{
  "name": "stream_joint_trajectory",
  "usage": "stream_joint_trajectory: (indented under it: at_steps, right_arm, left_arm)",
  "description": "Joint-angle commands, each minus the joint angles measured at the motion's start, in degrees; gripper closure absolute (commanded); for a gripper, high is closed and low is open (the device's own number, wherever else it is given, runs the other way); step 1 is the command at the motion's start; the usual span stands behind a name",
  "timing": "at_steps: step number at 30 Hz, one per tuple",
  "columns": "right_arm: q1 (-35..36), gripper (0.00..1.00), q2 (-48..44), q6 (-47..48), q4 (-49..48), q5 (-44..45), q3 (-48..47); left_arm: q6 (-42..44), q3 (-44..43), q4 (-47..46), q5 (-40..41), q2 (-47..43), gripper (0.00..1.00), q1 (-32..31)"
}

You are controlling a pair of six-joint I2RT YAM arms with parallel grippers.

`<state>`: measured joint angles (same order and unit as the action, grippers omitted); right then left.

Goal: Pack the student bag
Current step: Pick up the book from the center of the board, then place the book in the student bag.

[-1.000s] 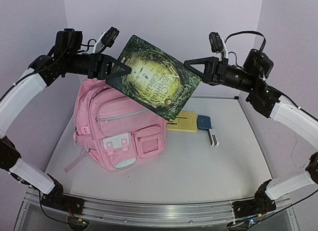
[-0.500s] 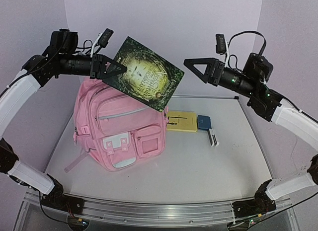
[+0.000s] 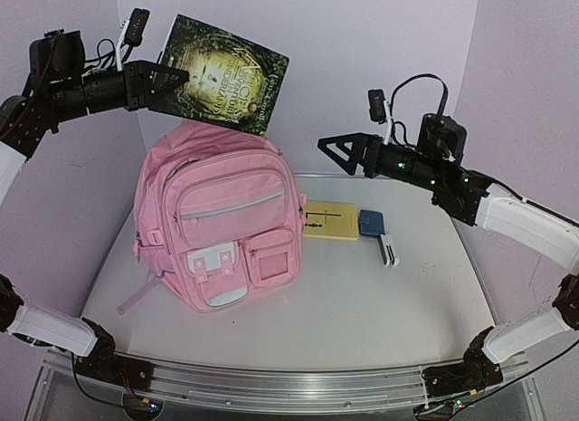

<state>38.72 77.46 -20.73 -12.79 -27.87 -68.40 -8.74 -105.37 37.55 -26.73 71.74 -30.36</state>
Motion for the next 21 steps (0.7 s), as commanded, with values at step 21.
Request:
stream_joint_trajectory:
  at_steps: [21]
  right_arm:
    - [7.89,0.38,15.47,14.14,5.49,5.65,-16.71]
  left_arm:
    - [2.62,-7.04,4.14,10.43,-3.35,1.00,0.29]
